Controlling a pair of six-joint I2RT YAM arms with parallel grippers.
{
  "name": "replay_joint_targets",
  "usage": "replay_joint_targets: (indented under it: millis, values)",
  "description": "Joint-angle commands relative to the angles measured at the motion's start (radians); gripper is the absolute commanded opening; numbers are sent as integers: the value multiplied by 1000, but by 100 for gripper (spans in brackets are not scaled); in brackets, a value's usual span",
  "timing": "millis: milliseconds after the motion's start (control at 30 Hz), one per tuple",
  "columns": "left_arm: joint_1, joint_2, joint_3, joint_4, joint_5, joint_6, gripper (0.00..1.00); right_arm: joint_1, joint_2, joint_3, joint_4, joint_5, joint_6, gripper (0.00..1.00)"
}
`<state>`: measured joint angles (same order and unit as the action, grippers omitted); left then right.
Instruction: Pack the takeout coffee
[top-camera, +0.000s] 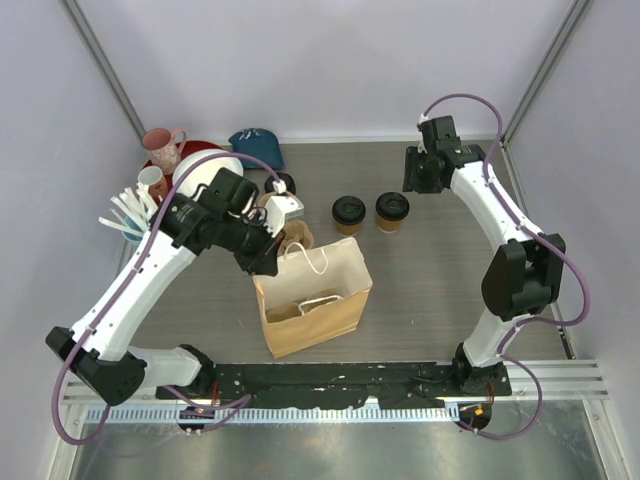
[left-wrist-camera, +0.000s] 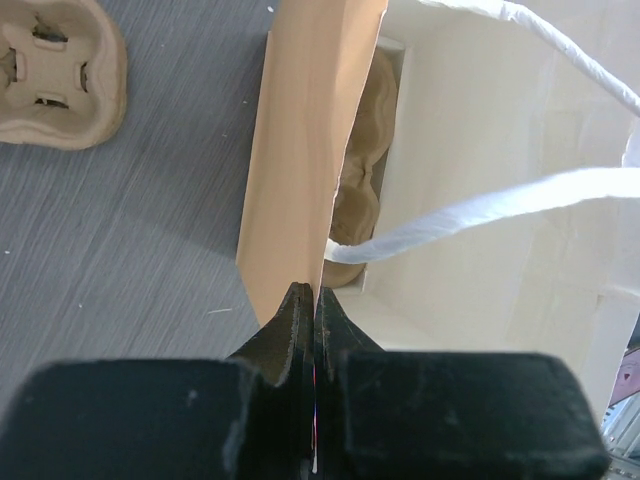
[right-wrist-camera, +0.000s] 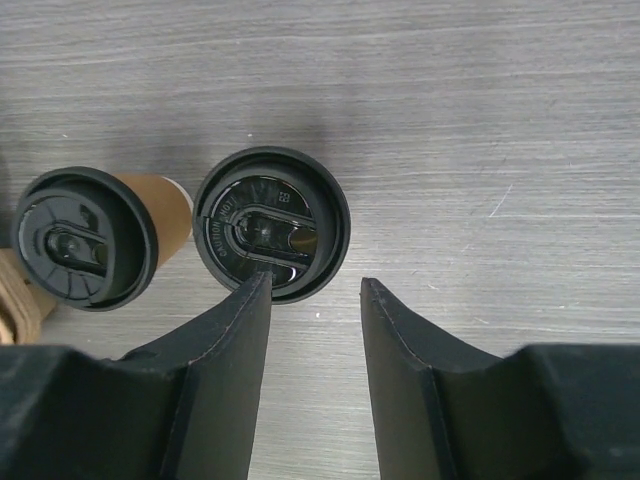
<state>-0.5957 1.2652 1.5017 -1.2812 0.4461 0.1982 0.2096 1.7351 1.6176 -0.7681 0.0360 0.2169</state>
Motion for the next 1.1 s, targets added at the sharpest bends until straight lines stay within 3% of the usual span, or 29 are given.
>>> replay_joint_targets:
  millis: [0,233,933,1067]
  values:
    - [-4,20,17,14,22,-26,0,10,4,-5,41,36,15,46]
    - [-4,33,32,28,36,-34,0,11,90,24,33,31,12,36]
    - [-4,56,60,33,66,-43,0,50,165,42,-17,65,-11,29]
    - [-4,46,37,40,75,-48,0,51,172,44,-22,67,-19,20]
